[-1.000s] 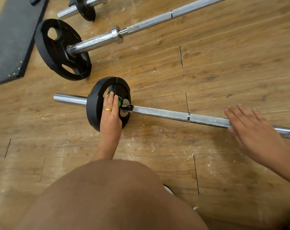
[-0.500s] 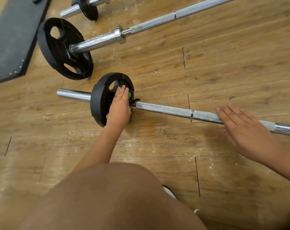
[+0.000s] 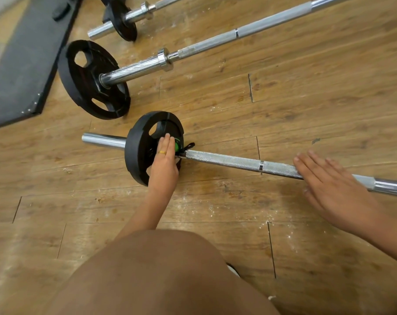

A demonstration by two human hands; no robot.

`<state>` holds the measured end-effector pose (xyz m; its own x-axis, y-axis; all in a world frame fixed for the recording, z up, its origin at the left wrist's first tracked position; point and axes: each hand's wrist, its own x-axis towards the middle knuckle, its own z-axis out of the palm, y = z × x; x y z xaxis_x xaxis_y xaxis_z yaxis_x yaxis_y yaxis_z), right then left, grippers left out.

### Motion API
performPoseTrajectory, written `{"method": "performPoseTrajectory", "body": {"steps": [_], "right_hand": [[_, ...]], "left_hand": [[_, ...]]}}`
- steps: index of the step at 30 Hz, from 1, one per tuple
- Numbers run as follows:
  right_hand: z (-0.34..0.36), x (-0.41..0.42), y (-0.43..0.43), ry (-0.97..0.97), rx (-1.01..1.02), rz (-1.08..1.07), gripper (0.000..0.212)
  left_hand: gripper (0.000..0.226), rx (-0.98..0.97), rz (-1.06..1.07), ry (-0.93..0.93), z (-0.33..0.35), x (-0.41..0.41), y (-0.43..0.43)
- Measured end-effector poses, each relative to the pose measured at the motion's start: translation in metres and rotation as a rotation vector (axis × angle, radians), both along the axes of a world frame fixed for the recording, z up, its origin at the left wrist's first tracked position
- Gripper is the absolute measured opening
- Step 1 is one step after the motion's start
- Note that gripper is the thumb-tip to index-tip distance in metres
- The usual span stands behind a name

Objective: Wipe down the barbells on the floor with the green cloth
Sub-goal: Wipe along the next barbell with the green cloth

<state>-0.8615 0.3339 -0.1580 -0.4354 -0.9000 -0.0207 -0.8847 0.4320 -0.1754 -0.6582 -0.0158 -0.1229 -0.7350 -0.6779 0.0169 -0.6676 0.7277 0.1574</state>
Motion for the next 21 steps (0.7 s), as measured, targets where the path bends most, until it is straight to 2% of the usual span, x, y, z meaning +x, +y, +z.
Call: {"method": "performPoseTrajectory", "body": {"steps": [5, 9, 16, 21], "right_hand": [[-0.002, 0.005, 0.002, 0.006, -0.012, 0.008, 0.067], [-0.003, 0.010, 0.005, 0.015, -0.023, 0.010, 0.068], [-0.006, 0.017, 0.008, 0.006, -0.024, 0.005, 0.068], [-0.009, 0.024, 0.011, 0.017, -0.025, 0.003, 0.068]], "left_hand": [[0.060, -0.023, -0.089, -0.009, 0.004, -0.014, -0.019], [0.064, -0.017, -0.029, 0.027, -0.003, 0.010, 0.005], [0.065, -0.016, -0.053, 0.019, -0.003, 0.003, -0.006], [0.067, 0.014, -0.042, -0.003, -0.003, 0.031, 0.016]]}}
